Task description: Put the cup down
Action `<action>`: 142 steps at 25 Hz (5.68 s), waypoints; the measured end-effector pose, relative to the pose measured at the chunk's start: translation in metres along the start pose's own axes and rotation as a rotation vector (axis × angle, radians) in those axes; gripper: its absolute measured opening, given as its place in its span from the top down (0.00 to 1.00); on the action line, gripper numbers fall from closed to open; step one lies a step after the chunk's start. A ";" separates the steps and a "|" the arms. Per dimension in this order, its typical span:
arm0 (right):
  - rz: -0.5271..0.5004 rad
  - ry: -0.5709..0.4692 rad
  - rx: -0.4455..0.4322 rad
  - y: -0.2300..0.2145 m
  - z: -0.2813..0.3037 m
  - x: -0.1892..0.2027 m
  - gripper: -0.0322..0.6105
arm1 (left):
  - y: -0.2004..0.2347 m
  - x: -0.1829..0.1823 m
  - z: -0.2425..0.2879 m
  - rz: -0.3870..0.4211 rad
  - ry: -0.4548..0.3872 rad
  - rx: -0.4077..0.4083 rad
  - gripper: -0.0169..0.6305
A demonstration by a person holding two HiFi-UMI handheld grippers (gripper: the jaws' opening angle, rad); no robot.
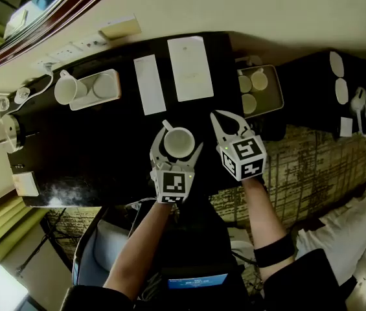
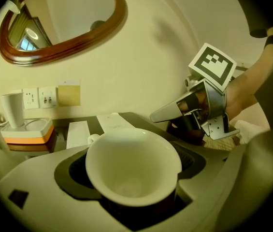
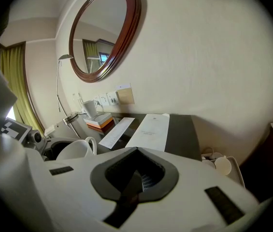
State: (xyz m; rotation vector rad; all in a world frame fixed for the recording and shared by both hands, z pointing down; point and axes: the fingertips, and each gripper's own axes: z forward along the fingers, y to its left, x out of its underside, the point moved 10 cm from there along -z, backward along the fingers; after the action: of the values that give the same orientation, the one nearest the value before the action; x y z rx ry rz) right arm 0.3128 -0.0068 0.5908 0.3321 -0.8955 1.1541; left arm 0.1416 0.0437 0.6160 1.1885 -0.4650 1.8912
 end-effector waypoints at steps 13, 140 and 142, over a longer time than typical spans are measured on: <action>-0.010 0.000 -0.010 0.013 -0.001 -0.008 0.94 | 0.005 -0.012 -0.006 0.038 -0.019 0.114 0.31; -0.164 0.103 -0.408 0.196 0.084 -0.036 0.94 | 0.252 -0.083 0.010 0.054 -0.086 -0.212 0.29; -0.161 0.103 -0.409 0.195 0.084 -0.036 0.94 | 0.251 -0.083 0.010 0.049 -0.089 -0.213 0.28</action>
State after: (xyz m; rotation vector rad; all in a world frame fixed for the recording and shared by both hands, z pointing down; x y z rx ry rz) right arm 0.0975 -0.0059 0.5755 0.0093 -0.9706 0.8086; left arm -0.0373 -0.1476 0.5777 1.1311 -0.7317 1.7845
